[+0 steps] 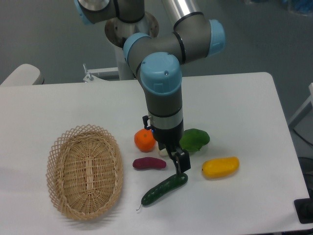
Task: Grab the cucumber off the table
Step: 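Lower the gripper down onto the green cucumber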
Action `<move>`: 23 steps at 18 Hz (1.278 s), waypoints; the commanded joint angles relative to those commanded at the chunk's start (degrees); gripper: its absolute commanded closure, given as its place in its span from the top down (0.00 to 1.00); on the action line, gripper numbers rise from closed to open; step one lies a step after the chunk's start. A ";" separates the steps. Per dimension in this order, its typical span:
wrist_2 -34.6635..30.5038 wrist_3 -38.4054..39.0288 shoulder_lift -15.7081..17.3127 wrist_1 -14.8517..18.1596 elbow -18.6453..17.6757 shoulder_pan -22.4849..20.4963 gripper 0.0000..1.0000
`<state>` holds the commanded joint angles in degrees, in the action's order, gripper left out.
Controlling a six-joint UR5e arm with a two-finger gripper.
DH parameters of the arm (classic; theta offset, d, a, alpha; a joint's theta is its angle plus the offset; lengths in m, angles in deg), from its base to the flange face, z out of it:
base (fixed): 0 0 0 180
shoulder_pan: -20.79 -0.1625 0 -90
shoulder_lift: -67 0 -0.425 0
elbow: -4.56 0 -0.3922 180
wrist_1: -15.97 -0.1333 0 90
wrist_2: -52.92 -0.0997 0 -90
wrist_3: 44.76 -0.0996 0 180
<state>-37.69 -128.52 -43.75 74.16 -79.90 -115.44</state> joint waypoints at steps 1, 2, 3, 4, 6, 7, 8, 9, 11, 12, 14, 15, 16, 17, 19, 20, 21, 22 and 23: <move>-0.09 -0.79 0.00 0.00 -0.09 0.00 1.00; 0.09 -1.32 0.09 0.00 -0.17 0.00 1.00; 0.09 -1.32 0.26 0.09 -0.44 -0.44 1.00; 0.09 -1.32 0.35 0.00 -0.61 -0.61 1.00; 0.17 -0.97 0.09 -0.09 -0.61 -0.44 1.00; 0.09 -0.62 0.00 -0.17 -0.70 -0.18 1.00; 0.17 -0.45 -0.17 -0.18 -0.79 0.00 1.00; 0.17 -0.44 -0.17 -0.18 -0.88 0.09 1.00; 0.44 -0.27 -0.44 -0.44 -1.75 0.26 1.00; 0.35 0.78 -0.96 -0.61 -1.76 0.78 1.00; 0.18 4.98 -1.84 -0.62 -1.06 1.58 1.00; 0.09 7.09 -2.28 -0.62 -1.05 1.93 1.00; -0.26 9.12 -2.89 -0.70 -0.97 2.45 1.00; -0.35 11.31 -3.42 -0.70 -1.05 2.81 1.00; -0.53 15.27 -4.74 -0.70 -1.14 3.68 1.00; -0.53 16.16 -5.79 -0.88 -0.97 4.04 1.00; -0.53 16.43 -7.10 -1.23 -0.79 4.22 1.00; -0.88 16.43 -8.68 -1.75 -0.36 4.22 1.00; -2.45 16.43 -10.27 -2.11 0.78 4.30 1.00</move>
<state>-40.14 -112.09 -54.01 72.05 -79.12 -111.13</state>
